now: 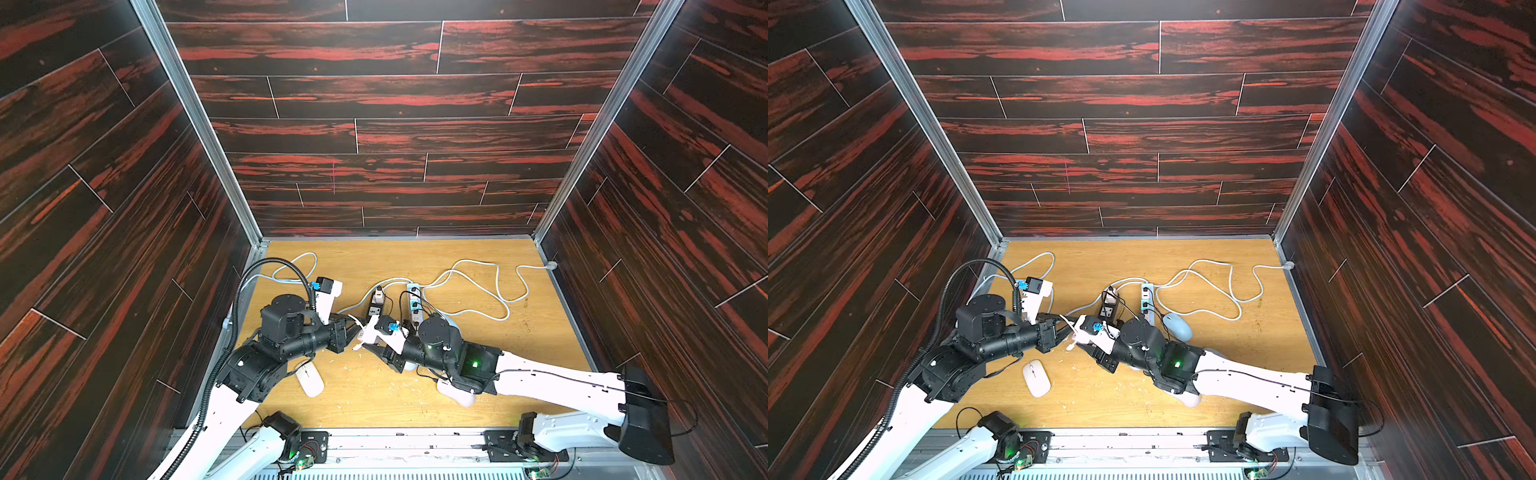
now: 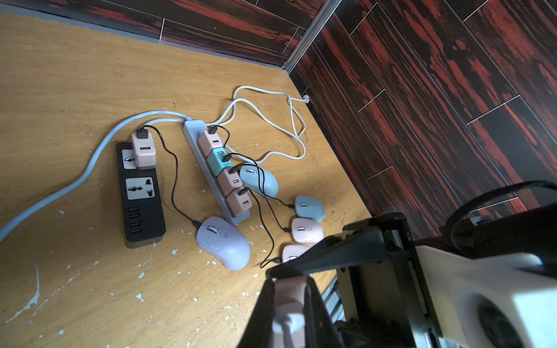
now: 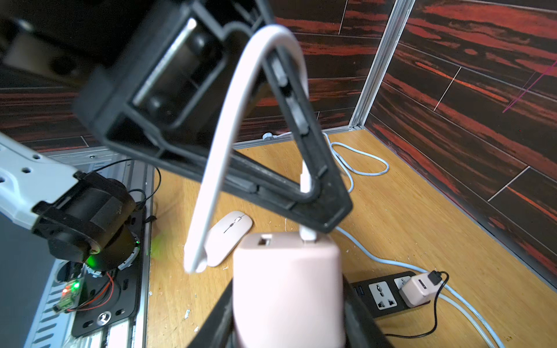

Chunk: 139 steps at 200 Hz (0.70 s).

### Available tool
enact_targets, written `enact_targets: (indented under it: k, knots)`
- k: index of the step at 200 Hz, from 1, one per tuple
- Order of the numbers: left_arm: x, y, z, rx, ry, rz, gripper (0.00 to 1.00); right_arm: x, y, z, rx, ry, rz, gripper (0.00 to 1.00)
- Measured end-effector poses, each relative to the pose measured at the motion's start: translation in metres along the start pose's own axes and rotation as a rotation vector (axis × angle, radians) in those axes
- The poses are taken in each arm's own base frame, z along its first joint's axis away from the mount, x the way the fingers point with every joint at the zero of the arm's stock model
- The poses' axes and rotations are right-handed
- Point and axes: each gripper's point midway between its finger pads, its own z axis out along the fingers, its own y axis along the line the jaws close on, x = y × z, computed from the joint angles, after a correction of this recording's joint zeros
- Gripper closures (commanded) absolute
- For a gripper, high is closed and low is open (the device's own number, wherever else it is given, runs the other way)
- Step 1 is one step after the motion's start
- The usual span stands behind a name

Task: Unplug the wireless mouse
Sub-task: Remove the power cord from the plug.

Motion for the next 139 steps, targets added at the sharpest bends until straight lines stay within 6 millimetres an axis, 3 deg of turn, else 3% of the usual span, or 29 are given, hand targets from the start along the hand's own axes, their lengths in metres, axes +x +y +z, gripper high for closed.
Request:
enact_targets:
  k: [139]
  knots:
    - [0.004,-0.012,0.000,0.056,0.053,0.040,1.00,0.002,-0.001,-0.015,-0.019,-0.014,-0.087,0.78]
